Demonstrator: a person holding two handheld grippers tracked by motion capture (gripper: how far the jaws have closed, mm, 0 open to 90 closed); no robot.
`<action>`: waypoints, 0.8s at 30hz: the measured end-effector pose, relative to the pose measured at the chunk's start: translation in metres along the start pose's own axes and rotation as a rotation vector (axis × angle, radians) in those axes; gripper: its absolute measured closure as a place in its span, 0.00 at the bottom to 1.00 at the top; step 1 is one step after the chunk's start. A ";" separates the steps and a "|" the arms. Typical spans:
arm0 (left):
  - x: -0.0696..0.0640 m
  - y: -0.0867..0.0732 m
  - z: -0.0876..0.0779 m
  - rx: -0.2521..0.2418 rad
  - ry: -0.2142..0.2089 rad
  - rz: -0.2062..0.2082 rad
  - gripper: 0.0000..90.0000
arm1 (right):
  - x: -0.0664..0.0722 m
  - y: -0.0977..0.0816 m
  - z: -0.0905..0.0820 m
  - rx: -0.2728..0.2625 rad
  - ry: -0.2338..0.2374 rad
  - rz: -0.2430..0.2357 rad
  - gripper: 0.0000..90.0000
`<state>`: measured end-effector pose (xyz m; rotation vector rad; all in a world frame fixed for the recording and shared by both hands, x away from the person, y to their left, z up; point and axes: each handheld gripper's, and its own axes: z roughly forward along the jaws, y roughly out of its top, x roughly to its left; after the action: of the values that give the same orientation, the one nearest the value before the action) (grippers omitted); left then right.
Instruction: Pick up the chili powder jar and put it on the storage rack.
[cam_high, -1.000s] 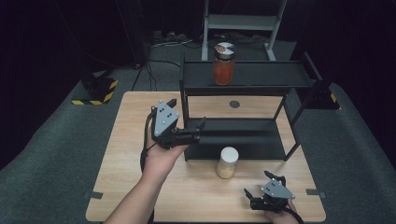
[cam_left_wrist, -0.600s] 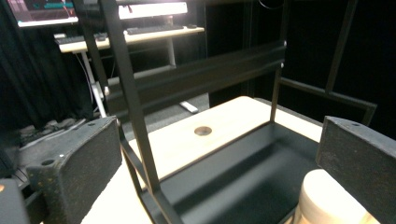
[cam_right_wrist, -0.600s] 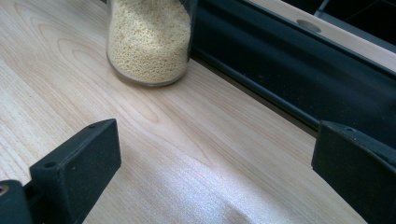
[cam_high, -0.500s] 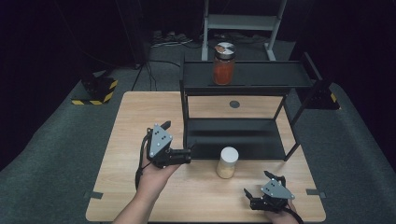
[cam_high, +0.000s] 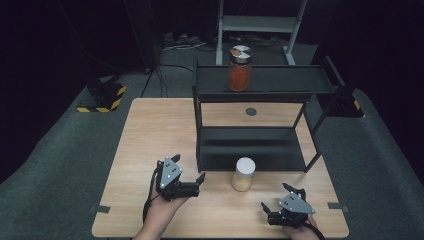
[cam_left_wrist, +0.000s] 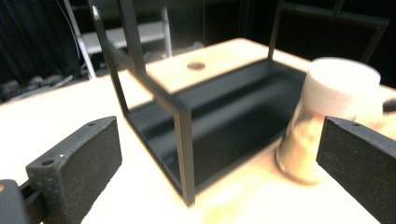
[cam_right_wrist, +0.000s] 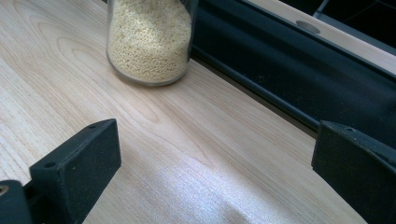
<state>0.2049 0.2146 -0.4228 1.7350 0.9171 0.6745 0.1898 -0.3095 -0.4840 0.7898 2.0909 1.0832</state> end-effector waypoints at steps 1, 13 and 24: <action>0.000 0.000 0.000 0.000 0.000 0.000 0.00 | 0.000 0.000 0.000 0.000 0.000 0.000 0.00; 0.001 -0.045 0.006 0.133 0.018 0.004 0.00 | 0.002 0.000 0.000 0.001 -0.005 -0.007 0.00; -0.013 -0.051 0.012 0.251 0.044 0.130 0.00 | 0.002 -0.001 -0.001 -0.003 -0.011 0.001 0.00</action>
<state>0.1942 0.2075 -0.4753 2.0232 0.9577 0.7084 0.1881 -0.3085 -0.4848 0.7935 2.0793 1.0795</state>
